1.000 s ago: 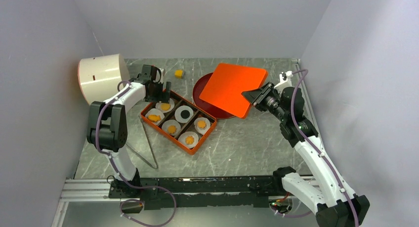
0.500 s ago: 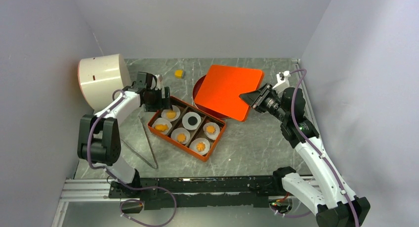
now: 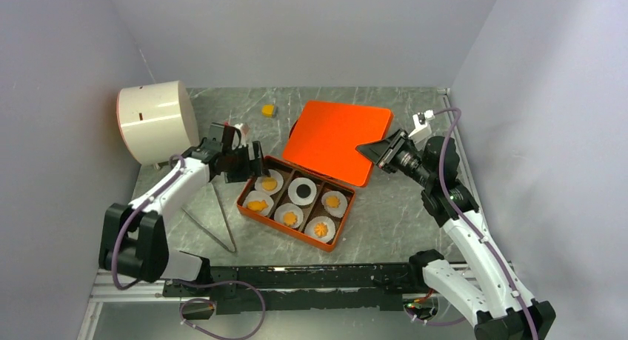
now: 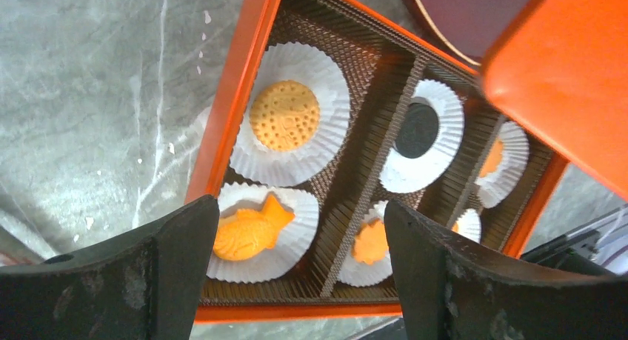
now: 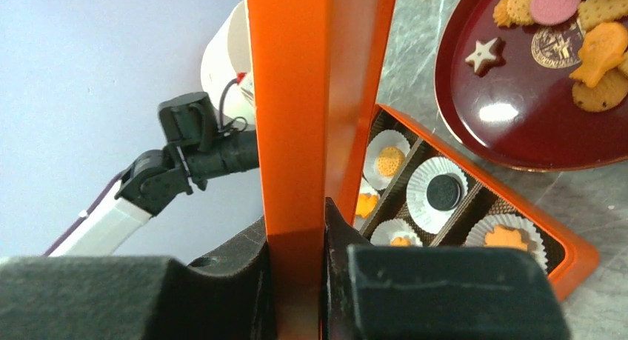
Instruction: Pack the cookies
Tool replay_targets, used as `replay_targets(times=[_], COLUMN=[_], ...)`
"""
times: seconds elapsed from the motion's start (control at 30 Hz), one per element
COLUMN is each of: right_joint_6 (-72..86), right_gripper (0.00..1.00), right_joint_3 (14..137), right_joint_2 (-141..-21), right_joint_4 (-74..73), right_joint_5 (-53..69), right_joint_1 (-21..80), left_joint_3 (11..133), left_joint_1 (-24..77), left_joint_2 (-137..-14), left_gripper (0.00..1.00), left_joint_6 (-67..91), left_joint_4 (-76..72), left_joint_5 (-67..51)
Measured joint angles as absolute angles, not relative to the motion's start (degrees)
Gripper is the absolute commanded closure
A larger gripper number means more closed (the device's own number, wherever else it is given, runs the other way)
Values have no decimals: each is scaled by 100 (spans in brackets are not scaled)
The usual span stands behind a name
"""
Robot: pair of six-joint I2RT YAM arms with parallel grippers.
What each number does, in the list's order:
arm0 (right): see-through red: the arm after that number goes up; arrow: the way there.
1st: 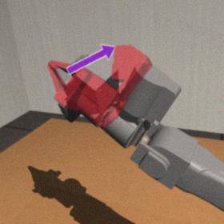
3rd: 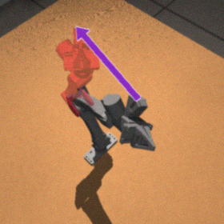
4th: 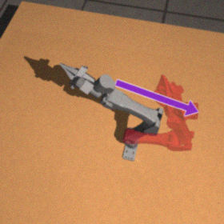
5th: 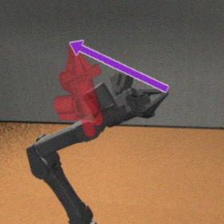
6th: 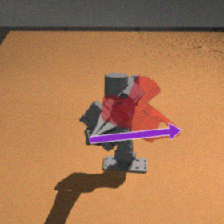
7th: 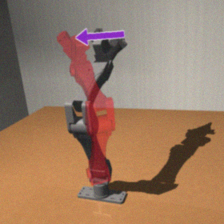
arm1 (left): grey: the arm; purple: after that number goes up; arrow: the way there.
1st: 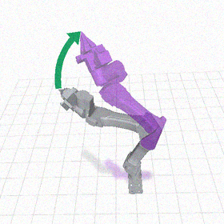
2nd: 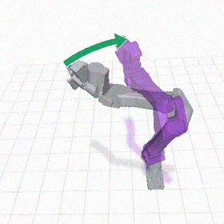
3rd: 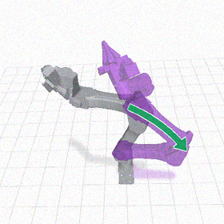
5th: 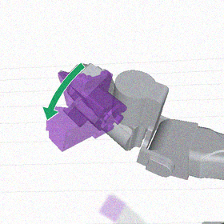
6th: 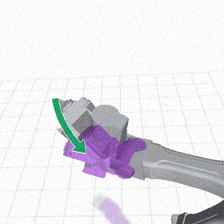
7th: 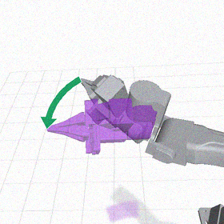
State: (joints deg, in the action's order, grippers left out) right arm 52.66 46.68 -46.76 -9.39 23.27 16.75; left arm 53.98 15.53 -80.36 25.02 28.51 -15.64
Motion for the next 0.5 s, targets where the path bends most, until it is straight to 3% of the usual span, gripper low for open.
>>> replay_targets(times=[0.5], right_joint_6=[5848], right_gripper=[100], right_joint_3=[3946], right_joint_2=[-4650], right_joint_4=[-397], right_joint_5=[2016], right_joint_1=[2908], left_joint_3=[5529], left_joint_1=[1551], left_joint_2=[-5771], left_gripper=[3], left_joint_6=[2978], left_joint_4=[3516], left_joint_5=[248])
